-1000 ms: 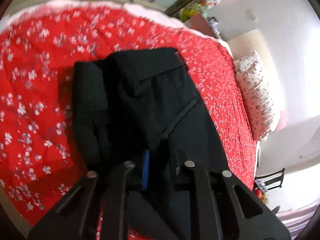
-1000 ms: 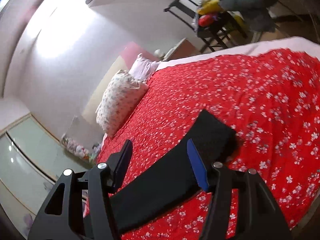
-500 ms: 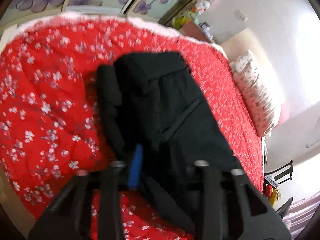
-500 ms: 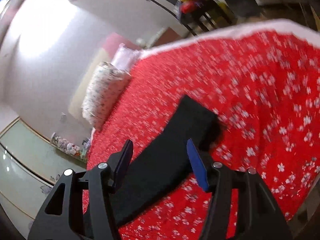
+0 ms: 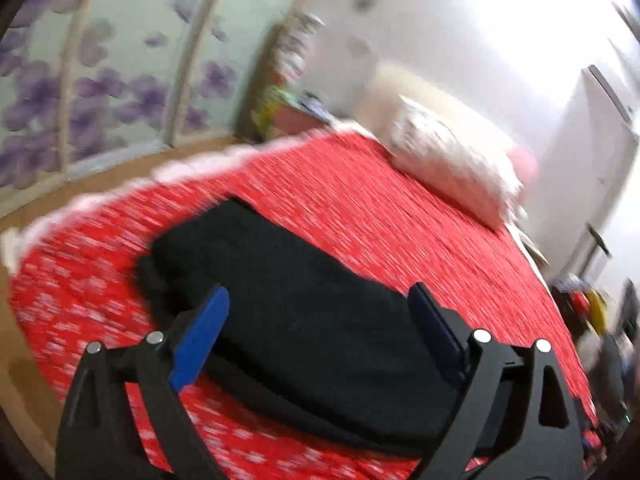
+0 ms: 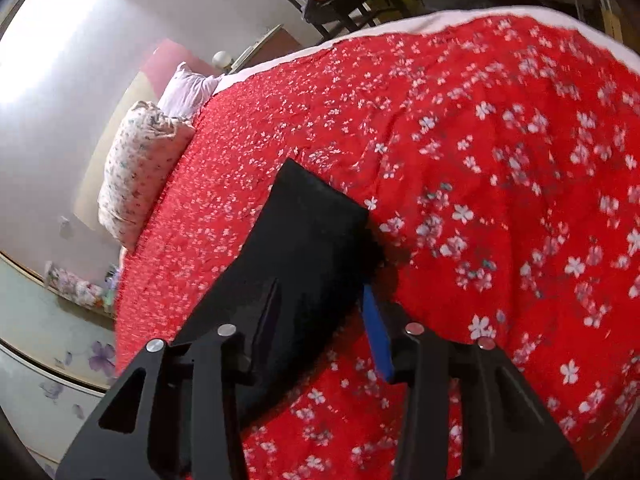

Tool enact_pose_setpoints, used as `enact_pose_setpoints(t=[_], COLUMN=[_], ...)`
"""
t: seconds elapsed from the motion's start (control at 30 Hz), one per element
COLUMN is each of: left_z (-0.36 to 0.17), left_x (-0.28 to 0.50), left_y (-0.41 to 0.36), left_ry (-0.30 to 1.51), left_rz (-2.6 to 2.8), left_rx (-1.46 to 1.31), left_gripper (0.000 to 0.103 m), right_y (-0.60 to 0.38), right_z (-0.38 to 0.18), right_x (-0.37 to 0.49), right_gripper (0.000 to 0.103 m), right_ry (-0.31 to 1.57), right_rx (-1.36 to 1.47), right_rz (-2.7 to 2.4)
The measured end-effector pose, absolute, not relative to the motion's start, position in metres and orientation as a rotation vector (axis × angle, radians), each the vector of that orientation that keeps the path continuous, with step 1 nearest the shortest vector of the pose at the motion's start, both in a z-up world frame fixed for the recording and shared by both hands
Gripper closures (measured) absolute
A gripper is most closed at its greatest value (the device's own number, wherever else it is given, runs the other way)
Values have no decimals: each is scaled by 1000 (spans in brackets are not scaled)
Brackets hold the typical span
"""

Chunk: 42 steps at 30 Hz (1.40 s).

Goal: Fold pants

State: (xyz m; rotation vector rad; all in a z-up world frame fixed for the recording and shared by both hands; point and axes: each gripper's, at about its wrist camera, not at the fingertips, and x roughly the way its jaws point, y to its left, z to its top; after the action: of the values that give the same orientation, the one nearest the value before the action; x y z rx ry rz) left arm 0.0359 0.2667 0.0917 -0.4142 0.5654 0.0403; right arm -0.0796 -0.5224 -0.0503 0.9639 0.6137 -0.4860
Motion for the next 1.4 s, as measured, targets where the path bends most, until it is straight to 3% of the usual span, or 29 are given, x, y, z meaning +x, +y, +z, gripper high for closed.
enact_pose_setpoints(t=[0.27,0.8,1.1,1.17,1.27,1.4], left_z=[46,25,18,18,18,16], left_x=[67,70,72,72,73,74], left_y=[216,188,187,186,185,186], left_ry=[722,773,793,795,797,796], left_rz=[-82,-113,-123,-128,-136,-130], left_rx=[-368,-311,-309,-301,-285,-268], left_gripper=[12,8,8,7,5,3], right_y=[-522,-523,-540,-541,-544,-530], right_z=[-44,-46,-63,-64,-66,-43], right_x=[-83,-71,-70,-71,-82,-85], right_gripper=[62,63,58,75,85,91], right_ry=[590,637,587,561,487,406], right_rx=[891,799,965,973,1039,984], right_rz=[-563,-614,-511,-478,-429,-358])
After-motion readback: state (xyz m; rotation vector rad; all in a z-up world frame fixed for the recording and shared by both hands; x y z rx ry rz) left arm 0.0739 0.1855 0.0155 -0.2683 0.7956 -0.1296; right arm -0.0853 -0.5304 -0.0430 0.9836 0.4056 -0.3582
